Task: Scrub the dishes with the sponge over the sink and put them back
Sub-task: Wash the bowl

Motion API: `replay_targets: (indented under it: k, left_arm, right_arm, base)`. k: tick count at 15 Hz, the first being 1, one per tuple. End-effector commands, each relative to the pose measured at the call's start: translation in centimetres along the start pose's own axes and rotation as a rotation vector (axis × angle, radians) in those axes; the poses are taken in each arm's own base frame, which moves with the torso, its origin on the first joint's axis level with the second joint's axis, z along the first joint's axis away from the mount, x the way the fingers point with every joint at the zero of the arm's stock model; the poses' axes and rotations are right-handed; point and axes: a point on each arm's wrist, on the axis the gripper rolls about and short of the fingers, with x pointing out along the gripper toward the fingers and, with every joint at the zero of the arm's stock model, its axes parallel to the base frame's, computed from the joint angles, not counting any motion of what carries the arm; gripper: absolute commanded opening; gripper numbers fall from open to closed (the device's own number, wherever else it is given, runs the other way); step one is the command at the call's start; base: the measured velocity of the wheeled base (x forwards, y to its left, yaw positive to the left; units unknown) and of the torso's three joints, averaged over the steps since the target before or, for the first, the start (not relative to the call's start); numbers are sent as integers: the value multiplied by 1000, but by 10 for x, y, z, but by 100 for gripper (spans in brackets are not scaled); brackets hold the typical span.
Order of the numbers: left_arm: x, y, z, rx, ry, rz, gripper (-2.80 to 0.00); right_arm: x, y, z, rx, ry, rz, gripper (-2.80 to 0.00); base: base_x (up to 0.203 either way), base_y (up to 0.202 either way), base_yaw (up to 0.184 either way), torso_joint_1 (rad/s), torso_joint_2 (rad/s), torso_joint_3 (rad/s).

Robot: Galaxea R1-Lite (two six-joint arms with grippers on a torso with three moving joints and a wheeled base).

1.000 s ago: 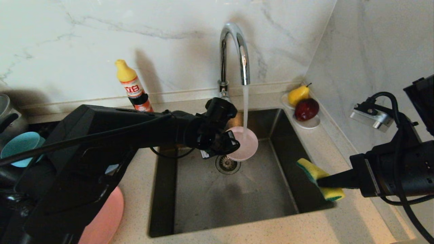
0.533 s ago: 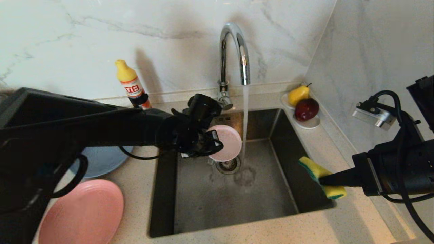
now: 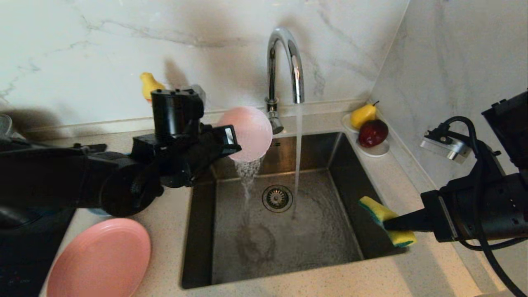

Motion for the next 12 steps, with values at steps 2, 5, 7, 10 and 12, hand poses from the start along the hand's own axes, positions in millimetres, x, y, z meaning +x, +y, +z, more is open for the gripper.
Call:
replay_targets:
  k: [2,5,7,10,12]
  left_arm:
    - [-21,3,32,-35,-146,-30,-280]
    - [-34,3,51,-62,-228,-71,-280]
    - [-50,4,68,-83,-296,-116,-280]
    - [-74,8,93,-40,-379,-147,-280]
    - [-91,10,107,-32,-423,-193,-280]
  right_arm:
    - [4,-2,-3,6,21,-8,-280]
    - [4,-3,-3,8,21,-10,-280]
    - [5,-3,-4,10,29,-8,-280]
    - [5,-4,-4,9,32,-1,-280]
    - [6,-4,-3,9,32,-1,-280]
  base:
    - [0,0,0,0,0,0]
    - [0,0,0,0,0,0]
    - [0,0,0,0,0,0]
    - [0,0,0,0,0,0]
    - [0,0,0,0,0,0]
